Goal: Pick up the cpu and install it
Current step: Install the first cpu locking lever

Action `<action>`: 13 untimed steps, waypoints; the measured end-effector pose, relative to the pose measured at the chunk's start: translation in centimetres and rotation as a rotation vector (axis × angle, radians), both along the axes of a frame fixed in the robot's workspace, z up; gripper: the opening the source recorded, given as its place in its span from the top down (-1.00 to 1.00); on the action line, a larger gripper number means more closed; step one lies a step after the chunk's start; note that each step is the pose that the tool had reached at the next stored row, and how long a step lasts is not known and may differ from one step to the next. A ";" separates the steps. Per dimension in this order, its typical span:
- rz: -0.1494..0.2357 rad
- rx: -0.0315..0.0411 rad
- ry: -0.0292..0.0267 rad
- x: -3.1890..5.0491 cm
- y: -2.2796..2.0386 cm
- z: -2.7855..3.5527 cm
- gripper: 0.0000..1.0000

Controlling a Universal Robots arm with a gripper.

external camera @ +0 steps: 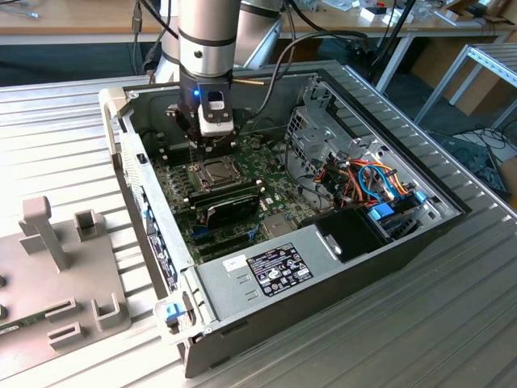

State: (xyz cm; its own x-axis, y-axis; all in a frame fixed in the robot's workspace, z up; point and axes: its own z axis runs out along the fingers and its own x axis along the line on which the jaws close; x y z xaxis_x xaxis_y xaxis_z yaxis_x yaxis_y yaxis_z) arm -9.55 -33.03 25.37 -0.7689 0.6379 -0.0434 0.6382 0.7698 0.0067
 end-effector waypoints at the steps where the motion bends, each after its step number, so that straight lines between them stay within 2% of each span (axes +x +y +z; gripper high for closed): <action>1: 0.018 -0.0005 0.0000 0.00 0.00 0.00 0.79; 3: 0.070 -0.0017 0.0001 0.00 0.00 0.01 0.79; 6: 0.129 -0.0027 0.0001 0.00 0.00 0.01 0.79; 8: 0.207 -0.0037 0.0000 -0.01 0.00 0.00 0.79; 11: 0.275 -0.0041 -0.0001 -0.01 0.00 -0.01 0.79; 12: 0.344 -0.0044 -0.0002 -0.01 0.00 -0.02 0.79; 13: 0.368 -0.0044 -0.0002 -0.01 0.00 -0.03 0.79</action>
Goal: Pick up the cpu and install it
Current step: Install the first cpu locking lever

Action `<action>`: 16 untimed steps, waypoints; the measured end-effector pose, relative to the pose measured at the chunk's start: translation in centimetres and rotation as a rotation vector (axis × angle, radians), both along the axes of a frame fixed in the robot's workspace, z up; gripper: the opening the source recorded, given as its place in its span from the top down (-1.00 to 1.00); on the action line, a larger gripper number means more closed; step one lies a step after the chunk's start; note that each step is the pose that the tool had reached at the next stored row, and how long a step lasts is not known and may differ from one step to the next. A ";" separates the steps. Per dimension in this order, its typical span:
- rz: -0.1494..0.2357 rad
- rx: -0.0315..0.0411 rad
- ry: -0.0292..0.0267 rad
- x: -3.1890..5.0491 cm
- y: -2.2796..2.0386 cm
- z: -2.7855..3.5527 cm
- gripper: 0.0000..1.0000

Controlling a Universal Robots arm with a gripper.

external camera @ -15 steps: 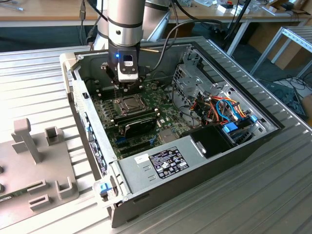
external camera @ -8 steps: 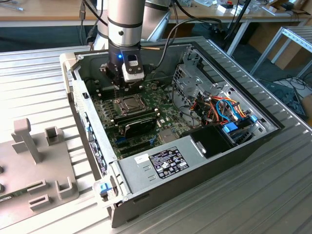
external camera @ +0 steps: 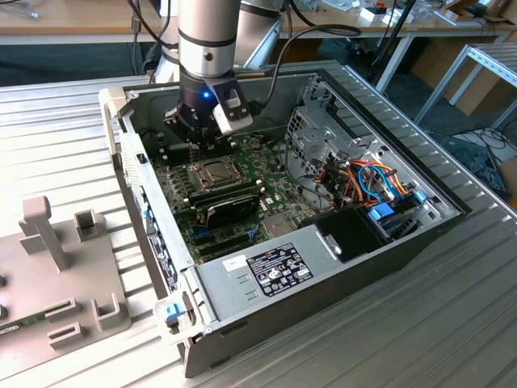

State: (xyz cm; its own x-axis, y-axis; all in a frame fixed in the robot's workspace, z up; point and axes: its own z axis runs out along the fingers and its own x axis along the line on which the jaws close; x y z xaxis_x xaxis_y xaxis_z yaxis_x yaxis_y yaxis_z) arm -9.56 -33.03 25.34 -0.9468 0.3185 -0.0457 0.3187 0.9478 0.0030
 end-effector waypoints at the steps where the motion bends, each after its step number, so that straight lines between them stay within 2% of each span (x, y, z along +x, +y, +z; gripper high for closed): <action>1: 0.021 -0.0001 0.0000 0.00 0.00 0.00 0.79; 8: 0.160 -0.0003 0.0001 0.00 0.00 -0.05 0.79; 9: 0.196 -0.0003 0.0000 0.00 0.00 -0.07 0.79; 14: 0.297 -0.0012 0.0000 0.00 0.00 -0.12 0.79; 16: 0.300 -0.0017 0.0002 -0.09 0.02 -0.12 0.79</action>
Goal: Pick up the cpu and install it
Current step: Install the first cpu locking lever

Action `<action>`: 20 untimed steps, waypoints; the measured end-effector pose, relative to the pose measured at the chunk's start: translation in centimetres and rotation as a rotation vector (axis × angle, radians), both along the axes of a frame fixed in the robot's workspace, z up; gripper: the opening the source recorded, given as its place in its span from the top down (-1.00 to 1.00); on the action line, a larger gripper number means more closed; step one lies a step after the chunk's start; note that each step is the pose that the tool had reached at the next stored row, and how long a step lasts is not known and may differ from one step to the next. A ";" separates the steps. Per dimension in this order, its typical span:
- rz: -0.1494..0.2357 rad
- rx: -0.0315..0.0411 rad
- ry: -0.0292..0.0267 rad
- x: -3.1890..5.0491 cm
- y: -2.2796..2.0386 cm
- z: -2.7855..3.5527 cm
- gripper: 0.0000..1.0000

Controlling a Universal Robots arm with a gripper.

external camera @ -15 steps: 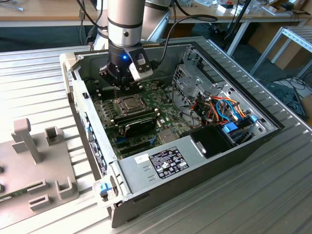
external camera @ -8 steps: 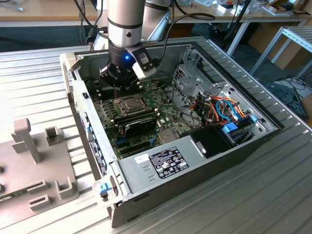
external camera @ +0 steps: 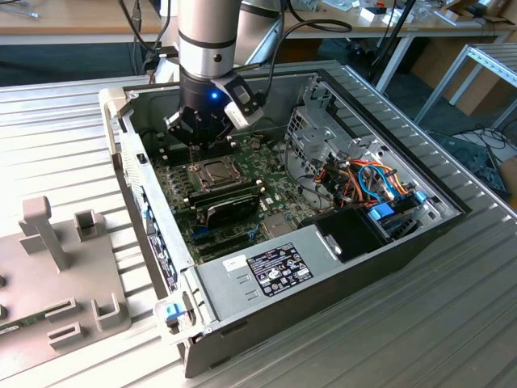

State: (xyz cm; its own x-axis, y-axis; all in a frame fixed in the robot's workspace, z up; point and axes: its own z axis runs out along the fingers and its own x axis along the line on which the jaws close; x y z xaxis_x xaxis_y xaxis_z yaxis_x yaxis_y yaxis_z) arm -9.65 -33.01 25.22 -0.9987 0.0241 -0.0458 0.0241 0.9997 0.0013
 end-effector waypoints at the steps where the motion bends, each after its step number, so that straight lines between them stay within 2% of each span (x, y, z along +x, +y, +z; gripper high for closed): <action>1: 0.000 0.0004 0.0000 -0.05 0.02 0.00 0.79; 2: 0.000 0.0034 -0.0001 -0.12 0.03 -0.01 0.79; 4: 0.000 0.0143 -0.0006 -0.46 0.03 -0.02 0.79; 9: 0.000 0.0166 -0.0009 -1.38 0.04 -0.06 0.79; 11: 0.000 0.0170 -0.0011 -1.47 0.04 -0.06 0.79; 12: 0.000 0.0151 -0.0008 -1.48 0.05 -0.06 0.79; 14: 0.000 -0.0050 -0.0009 -1.48 0.09 -0.06 0.79; 15: 0.000 -0.0080 -0.0009 -1.48 0.10 -0.06 0.79; 16: 0.000 -0.0067 -0.0011 -1.49 0.09 -0.05 0.79; 17: 0.000 0.0065 -0.0021 -1.51 0.10 -0.05 0.79; 18: 0.000 0.0248 -0.0031 -1.54 0.10 -0.06 0.79; 19: 0.000 0.0395 -0.0040 -1.56 0.11 -0.06 0.79; 20: 0.000 0.0677 -0.0054 -1.62 0.10 -0.06 0.79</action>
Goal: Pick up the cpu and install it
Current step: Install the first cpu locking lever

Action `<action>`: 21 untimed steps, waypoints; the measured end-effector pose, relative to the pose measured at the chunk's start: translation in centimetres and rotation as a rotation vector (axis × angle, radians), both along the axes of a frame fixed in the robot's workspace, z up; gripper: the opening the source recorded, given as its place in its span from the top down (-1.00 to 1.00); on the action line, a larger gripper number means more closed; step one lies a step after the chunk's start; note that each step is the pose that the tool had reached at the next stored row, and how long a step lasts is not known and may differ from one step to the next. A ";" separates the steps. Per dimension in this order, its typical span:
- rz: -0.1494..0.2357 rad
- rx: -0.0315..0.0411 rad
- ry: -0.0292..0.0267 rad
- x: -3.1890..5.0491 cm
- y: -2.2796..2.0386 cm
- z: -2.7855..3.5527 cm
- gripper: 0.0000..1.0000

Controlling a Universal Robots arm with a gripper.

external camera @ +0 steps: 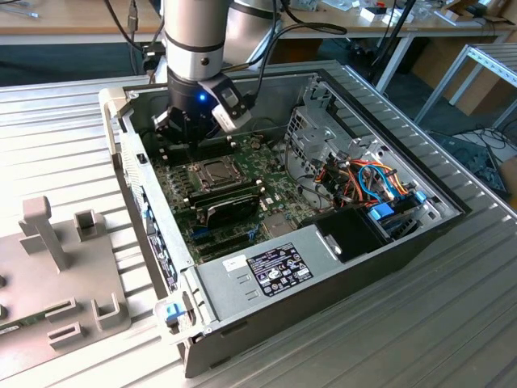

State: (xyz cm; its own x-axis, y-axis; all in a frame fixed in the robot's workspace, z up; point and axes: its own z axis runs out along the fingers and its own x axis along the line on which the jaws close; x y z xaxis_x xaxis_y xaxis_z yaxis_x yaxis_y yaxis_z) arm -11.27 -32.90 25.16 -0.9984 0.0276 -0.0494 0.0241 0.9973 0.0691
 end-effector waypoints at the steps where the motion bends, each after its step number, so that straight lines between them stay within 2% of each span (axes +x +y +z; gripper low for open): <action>1: 0.000 0.0088 -0.0003 -0.03 0.00 0.00 0.79; 4: 0.000 0.0112 -0.0004 -0.24 0.00 -0.03 0.79; 6: 0.000 0.0197 -0.0009 -0.49 0.00 -0.05 0.79; 7: 0.000 0.0279 -0.0013 -0.64 0.00 -0.05 0.79; 8: 0.000 0.0332 -0.0017 -0.70 0.00 -0.06 0.79; 9: 0.000 0.0464 -0.0024 -0.76 0.00 -0.07 0.79; 10: 0.001 0.0636 -0.0039 -0.78 0.00 -0.07 0.79; 11: 0.002 0.0745 -0.0050 -0.78 0.00 -0.07 0.79; 12: 0.003 0.0792 -0.0055 -0.78 0.00 -0.07 0.79; 16: 0.003 0.0800 -0.0055 -0.78 0.00 -0.08 0.79; 17: 0.003 0.0827 -0.0054 -0.78 -0.01 -0.08 0.79; 19: 0.005 0.0924 -0.0054 -0.76 0.00 -0.08 0.79; 20: 0.008 0.1003 -0.0053 -0.72 0.00 -0.09 0.79; 21: 0.009 0.1032 -0.0052 -0.69 0.00 -0.09 0.79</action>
